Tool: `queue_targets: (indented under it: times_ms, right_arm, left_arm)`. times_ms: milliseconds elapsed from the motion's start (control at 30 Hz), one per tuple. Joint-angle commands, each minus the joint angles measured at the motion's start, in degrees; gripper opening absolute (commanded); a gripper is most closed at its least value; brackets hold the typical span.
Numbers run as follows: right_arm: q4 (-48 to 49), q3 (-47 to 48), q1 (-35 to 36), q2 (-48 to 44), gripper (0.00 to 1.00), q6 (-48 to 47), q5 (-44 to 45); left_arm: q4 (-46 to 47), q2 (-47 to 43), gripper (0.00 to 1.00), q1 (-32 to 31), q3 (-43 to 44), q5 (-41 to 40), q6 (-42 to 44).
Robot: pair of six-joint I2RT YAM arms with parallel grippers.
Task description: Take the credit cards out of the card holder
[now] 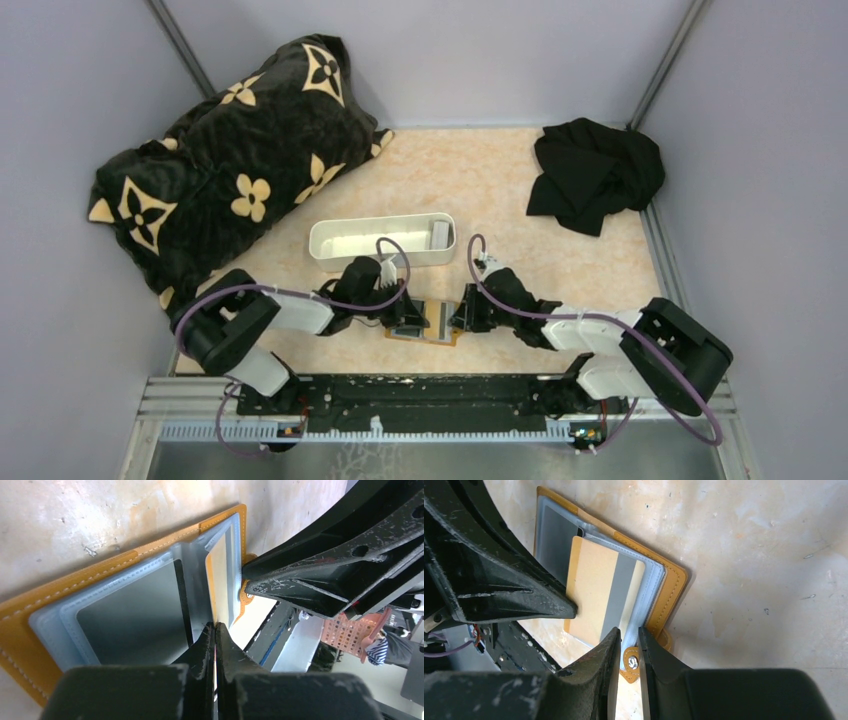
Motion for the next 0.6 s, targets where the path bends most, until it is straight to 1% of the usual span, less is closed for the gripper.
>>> queue_targets:
  times_ms: [0, 100, 333, 433, 567]
  right_arm:
    - [-1.8, -2.0, -0.3, 2.2, 0.21, -0.7, 1.3]
    - [-1.0, -1.9, -0.3, 2.7, 0.21, -0.8, 1.0]
    - [-0.5, -1.7, -0.4, 3.5, 0.21, -1.0, 0.7]
    - [-0.2, -1.7, -0.4, 3.8, 0.21, -1.0, 0.6]
    - [0.0, -1.7, -0.4, 4.1, 0.21, -1.0, 0.4]
  left_arm:
    - [-7.5, -5.3, 0.00, 1.4, -0.5, -4.3, 5.6]
    - [-13.0, -8.4, 0.00, 3.1, 0.7, -5.4, 8.4]
    - [-18.2, -12.8, 0.00, 5.8, 1.3, -5.9, 10.8]
    - [-19.0, -14.1, 0.00, 6.2, 1.3, -6.1, 11.6]
    - [-19.1, -13.1, 0.00, 6.3, 1.5, -4.9, 11.6]
